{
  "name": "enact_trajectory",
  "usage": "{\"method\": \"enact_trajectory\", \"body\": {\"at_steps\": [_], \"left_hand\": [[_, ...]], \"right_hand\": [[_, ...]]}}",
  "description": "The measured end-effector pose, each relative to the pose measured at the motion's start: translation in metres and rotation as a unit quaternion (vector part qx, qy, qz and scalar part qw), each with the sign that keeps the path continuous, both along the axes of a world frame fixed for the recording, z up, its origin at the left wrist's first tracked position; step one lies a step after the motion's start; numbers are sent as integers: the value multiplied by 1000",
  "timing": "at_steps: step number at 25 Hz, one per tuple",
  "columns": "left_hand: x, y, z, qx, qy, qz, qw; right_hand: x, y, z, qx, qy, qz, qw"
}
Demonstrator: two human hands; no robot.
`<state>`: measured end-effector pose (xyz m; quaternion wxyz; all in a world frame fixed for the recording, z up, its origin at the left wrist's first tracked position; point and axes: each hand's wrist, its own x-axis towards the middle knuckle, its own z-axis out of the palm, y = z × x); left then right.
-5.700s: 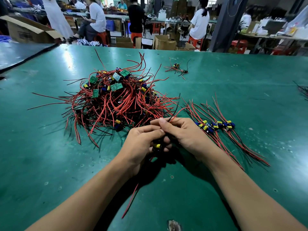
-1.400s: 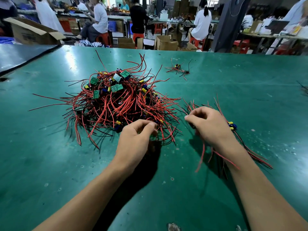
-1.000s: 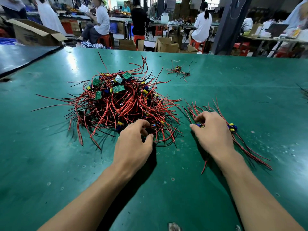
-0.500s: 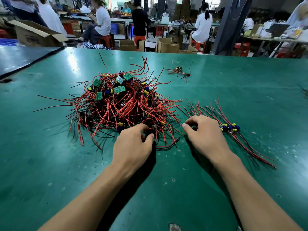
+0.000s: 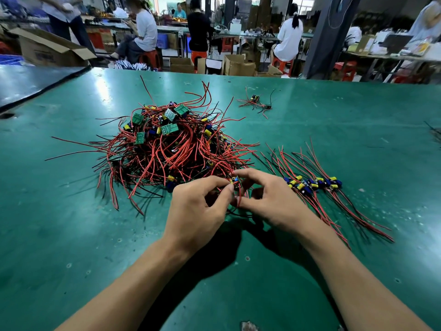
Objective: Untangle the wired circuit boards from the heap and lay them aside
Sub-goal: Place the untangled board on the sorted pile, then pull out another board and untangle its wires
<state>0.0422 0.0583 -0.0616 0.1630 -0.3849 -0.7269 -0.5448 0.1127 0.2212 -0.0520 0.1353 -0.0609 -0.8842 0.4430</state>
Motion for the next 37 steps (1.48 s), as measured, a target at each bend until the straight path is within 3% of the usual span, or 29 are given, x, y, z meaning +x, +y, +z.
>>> {"method": "enact_trajectory", "body": {"at_steps": [4,9,14,16,21,28,37], "left_hand": [[-4,-2,-2,1,-17,0,1000],[-9,-1,-9,-40,-51,17,998],[-8,0,-9,5,-110,-22,994],[-7,0,-8,-6,-95,-31,995],[-7,-1,-13,-81,-22,-11,996],[-5,0,-11,-54,-22,8,998],[-3,-3,-7,-55,25,16,998]], "right_hand": [[-1,-1,0,-75,52,-51,995],[-4,-2,1,-86,125,-110,982],[-7,-7,6,-268,158,-82,947],[-5,-5,7,-330,148,-61,930],[-3,-4,6,-298,103,-7,949],[2,0,19,-405,142,56,901],[6,3,28,-458,148,83,873]]}}
